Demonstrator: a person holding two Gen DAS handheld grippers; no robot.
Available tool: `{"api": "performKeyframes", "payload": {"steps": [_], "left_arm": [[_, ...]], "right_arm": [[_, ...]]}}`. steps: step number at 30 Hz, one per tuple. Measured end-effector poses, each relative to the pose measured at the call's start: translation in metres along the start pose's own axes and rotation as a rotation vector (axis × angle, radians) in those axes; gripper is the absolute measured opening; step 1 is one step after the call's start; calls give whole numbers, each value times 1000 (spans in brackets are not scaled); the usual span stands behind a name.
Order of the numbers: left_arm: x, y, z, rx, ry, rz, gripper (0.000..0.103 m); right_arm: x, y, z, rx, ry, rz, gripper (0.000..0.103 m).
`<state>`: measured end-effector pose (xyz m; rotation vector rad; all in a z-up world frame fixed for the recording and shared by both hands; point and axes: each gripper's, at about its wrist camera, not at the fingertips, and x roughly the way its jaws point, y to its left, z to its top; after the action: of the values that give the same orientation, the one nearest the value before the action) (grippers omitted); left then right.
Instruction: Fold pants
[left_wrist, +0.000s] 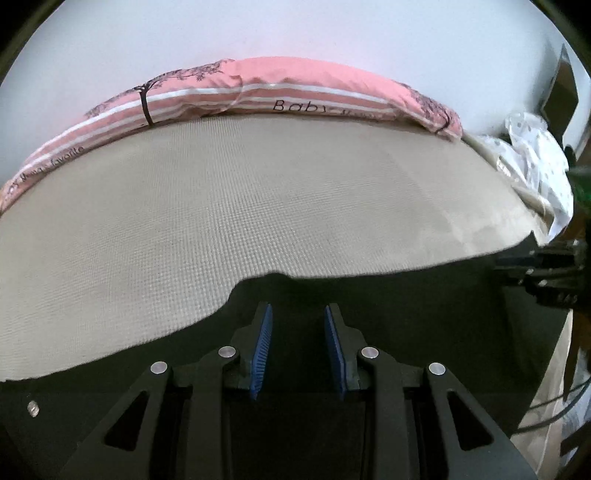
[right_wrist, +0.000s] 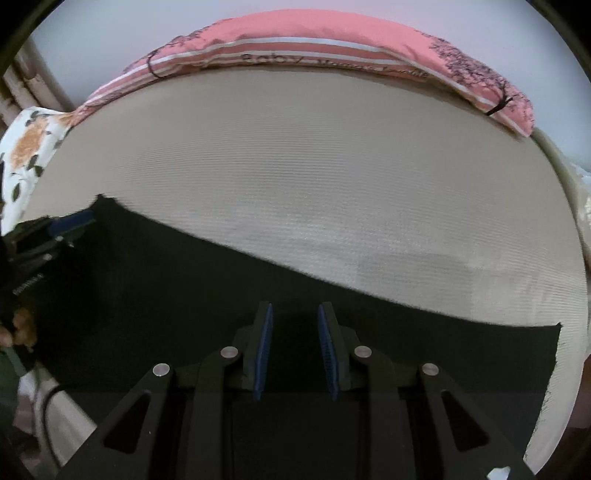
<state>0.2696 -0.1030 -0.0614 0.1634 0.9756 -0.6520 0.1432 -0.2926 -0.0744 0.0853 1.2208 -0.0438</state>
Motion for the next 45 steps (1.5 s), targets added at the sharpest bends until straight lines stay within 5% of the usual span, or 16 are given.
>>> {"api": "performKeyframes", "payload": {"steps": [11, 14, 23, 27, 34, 39, 45], "left_arm": [[2, -23, -1, 139, 24, 107, 31], [-11, -19, -17, 116, 63, 63, 31], [-46, -4, -79, 74, 80, 89, 32], [-59, -5, -100, 73, 83, 101, 32], [-75, -5, -121, 69, 68, 110, 32], [-87, 6, -111, -58, 56, 73, 32], [-100, -13, -105, -44, -3, 70, 33]], "right_arm": [[2, -16, 0, 108, -31, 73, 28], [-11, -15, -18, 104, -35, 62, 33], [-19, -17, -99, 96, 58, 48, 35], [-28, -7, -128, 47, 61, 39, 48], [-43, -8, -151, 40, 47, 49, 49], [-65, -51, -154, 274, -12, 181, 49], [-86, -133, -187, 579, -82, 220, 49]]}}
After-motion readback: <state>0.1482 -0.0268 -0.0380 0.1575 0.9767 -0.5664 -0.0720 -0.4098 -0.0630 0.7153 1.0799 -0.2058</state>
